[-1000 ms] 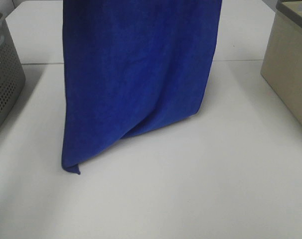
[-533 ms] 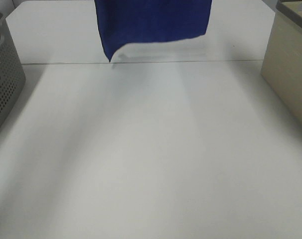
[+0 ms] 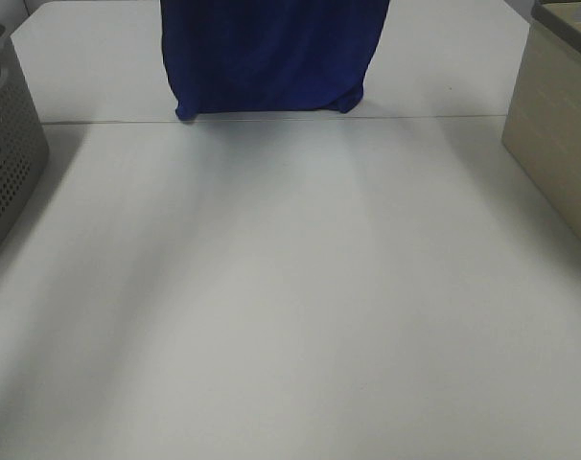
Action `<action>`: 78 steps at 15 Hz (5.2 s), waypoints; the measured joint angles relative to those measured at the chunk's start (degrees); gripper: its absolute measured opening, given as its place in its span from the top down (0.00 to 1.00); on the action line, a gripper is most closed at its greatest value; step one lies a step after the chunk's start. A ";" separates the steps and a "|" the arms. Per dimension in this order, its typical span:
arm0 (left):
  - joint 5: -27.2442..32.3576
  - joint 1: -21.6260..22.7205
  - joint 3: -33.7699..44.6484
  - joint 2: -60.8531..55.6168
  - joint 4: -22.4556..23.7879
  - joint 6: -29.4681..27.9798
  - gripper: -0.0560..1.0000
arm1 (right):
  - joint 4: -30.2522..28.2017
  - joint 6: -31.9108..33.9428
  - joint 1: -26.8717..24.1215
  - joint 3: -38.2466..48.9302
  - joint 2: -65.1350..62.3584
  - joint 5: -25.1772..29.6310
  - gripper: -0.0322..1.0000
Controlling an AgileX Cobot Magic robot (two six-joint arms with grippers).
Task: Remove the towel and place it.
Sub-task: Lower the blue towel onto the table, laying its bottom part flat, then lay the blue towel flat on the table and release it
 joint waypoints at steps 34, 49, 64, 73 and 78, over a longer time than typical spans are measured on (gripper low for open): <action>29.45 -19.94 73.17 -24.18 -25.95 -6.02 0.94 | 21.26 -0.46 0.17 87.43 -35.52 26.76 0.95; 28.59 -26.53 76.03 -19.94 -26.99 -3.32 0.94 | 24.58 -2.41 0.17 99.24 -35.58 25.84 0.95; 29.68 -26.59 73.51 -8.94 -27.90 2.46 0.94 | 25.73 -3.90 0.11 98.55 -20.00 24.92 0.95; 31.46 -26.59 66.12 -1.60 -24.87 5.56 0.94 | 24.29 -3.90 0.06 95.51 -13.29 24.18 0.95; 31.80 -26.59 65.95 -1.60 -27.04 5.56 0.94 | 26.36 -4.24 0.06 95.51 -13.29 24.24 0.92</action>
